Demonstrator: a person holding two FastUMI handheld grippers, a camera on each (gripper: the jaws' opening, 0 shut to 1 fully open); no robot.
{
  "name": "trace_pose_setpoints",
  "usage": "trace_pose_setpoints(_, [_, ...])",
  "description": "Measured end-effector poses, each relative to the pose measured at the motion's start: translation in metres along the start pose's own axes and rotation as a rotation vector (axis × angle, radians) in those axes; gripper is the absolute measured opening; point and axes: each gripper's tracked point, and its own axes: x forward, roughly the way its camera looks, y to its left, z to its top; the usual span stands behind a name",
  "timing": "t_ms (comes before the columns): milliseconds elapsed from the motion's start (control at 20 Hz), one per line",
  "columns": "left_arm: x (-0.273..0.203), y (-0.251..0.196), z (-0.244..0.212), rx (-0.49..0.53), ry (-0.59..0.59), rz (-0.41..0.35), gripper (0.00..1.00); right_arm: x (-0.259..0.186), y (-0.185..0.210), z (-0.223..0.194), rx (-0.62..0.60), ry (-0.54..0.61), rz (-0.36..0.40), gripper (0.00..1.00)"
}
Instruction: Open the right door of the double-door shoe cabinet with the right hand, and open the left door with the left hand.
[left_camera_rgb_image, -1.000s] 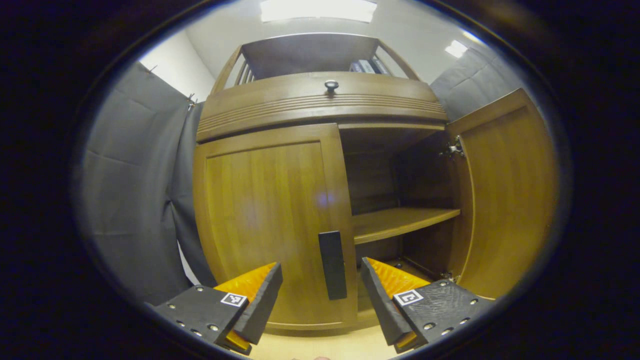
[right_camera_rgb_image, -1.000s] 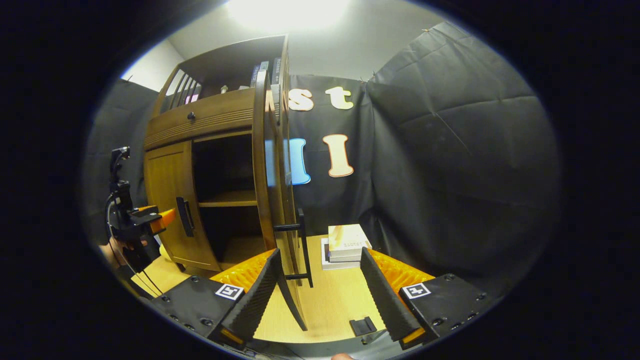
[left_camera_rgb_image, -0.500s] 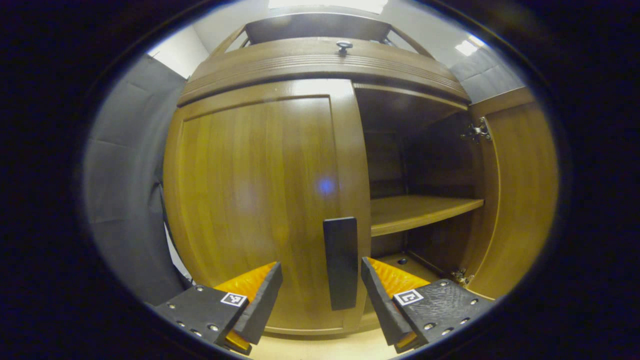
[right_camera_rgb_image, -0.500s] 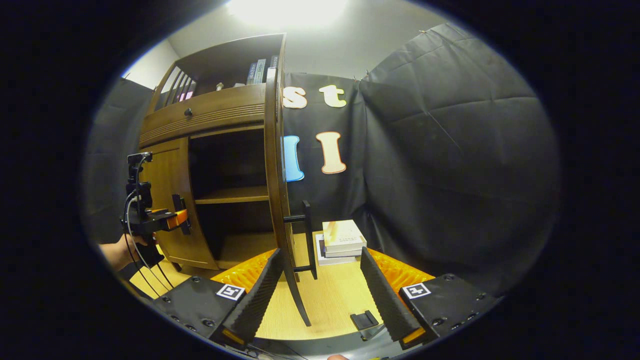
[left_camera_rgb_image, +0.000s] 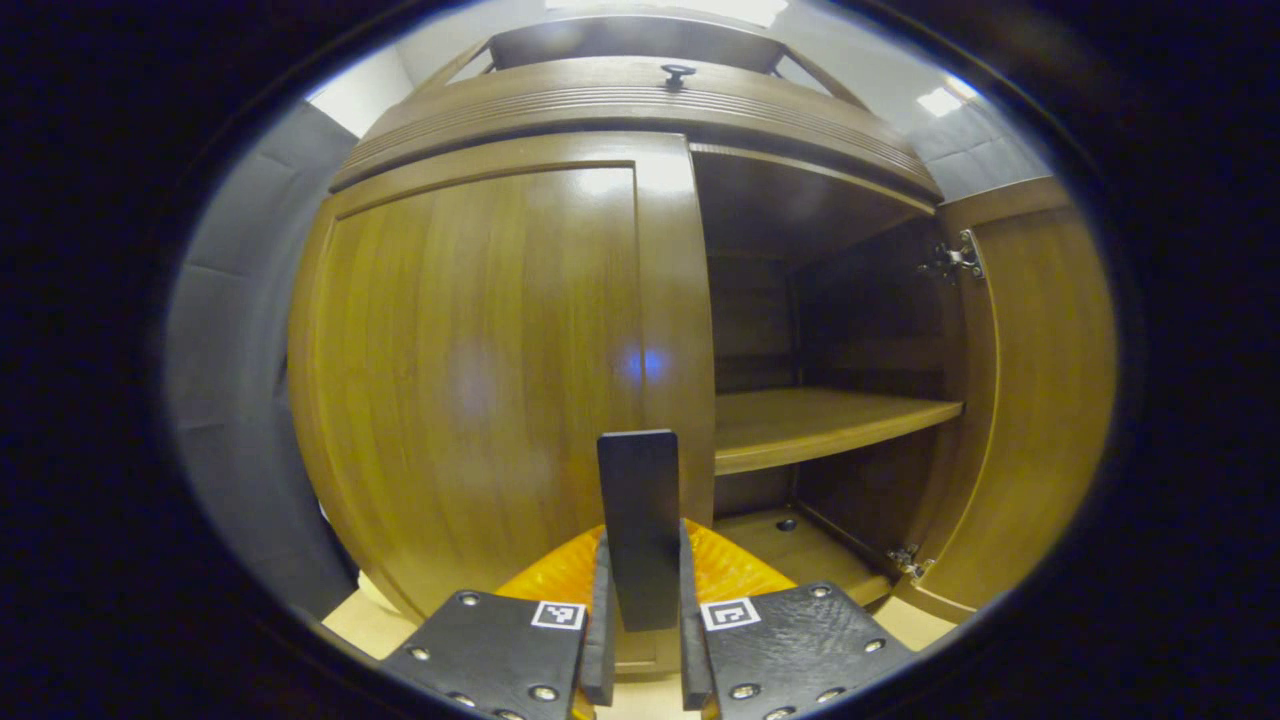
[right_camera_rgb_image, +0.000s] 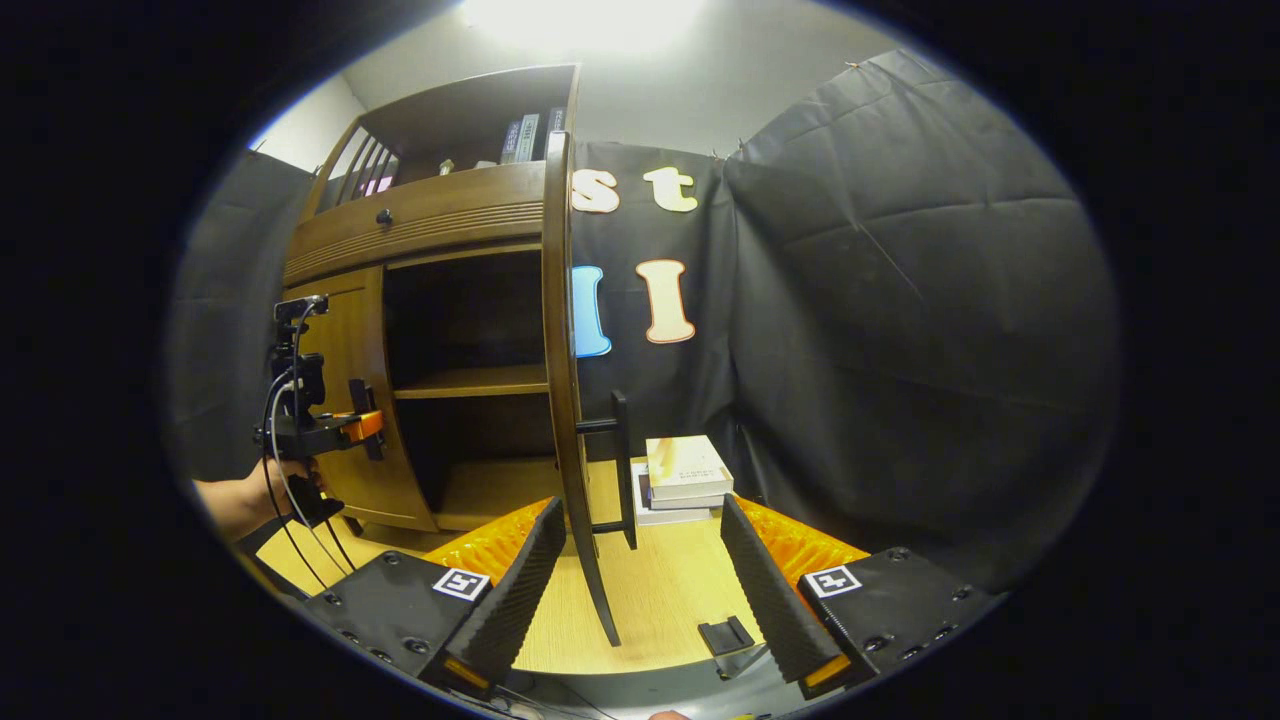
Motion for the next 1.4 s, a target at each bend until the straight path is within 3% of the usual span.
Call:
trace_pose_setpoints(100, [0.000,0.000,-0.001,-0.023,0.022,-0.010,0.21,0.000,0.001,-0.001,-0.001,-0.003,0.016,0.98])
trace_pose_setpoints(150, [-0.005,0.001,-0.002,-0.025,0.029,-0.013,0.21,0.000,0.001,0.000,-0.002,-0.006,0.022,0.93])
trace_pose_setpoints(200, [-0.009,-0.001,0.001,-0.035,0.027,-0.020,0.18,0.000,0.002,0.001,-0.002,-0.008,0.031,0.98])
trace_pose_setpoints(300, [-0.022,0.001,-0.002,-0.034,0.020,-0.035,0.13,0.001,0.003,0.002,-0.003,-0.014,0.050,0.98])
trace_pose_setpoints(400, [-0.032,0.003,-0.002,-0.038,0.023,-0.036,0.18,0.001,0.006,0.002,-0.007,-0.016,0.072,0.98])
trace_pose_setpoints(450, [-0.040,0.005,-0.002,-0.040,0.027,-0.034,0.18,0.002,0.006,0.002,-0.010,-0.017,0.083,0.93])
trace_pose_setpoints(500, [-0.046,0.007,0.000,-0.042,0.032,-0.032,0.17,0.002,0.007,0.003,-0.012,-0.019,0.096,0.98])
trace_pose_setpoints(700, [-0.076,0.015,-0.003,-0.051,0.042,-0.014,0.17,0.003,0.013,0.004,-0.018,-0.028,0.150,1.00])
trace_pose_setpoints(900, [-0.110,0.029,-0.006,-0.067,0.046,0.012,0.17,0.000,0.025,0.004,-0.023,-0.037,0.201,0.94])
trace_pose_setpoints(1050, [-0.129,0.040,-0.009,-0.063,0.046,0.029,0.17,0.000,0.034,0.004,-0.028,-0.038,0.234,0.93])
trace_pose_setpoints(1100, [-0.133,0.044,-0.008,-0.062,0.048,0.034,0.17,0.000,0.038,0.004,-0.028,-0.038,0.246,0.98])
trace_pose_setpoints(1150, [-0.136,0.047,-0.007,-0.062,0.051,0.040,0.15,-0.001,0.041,0.004,-0.029,-0.038,0.257,0.93])
trace_pose_setpoints(1300, [-0.156,0.062,-0.011,-0.066,0.048,0.065,0.16,-0.003,0.054,0.004,-0.038,-0.040,0.295,0.98])
trace_pose_setpoints(1400, [-0.170,0.073,-0.011,-0.056,0.044,0.081,0.17,-0.005,0.063,0.002,-0.044,-0.041,0.324,0.93])
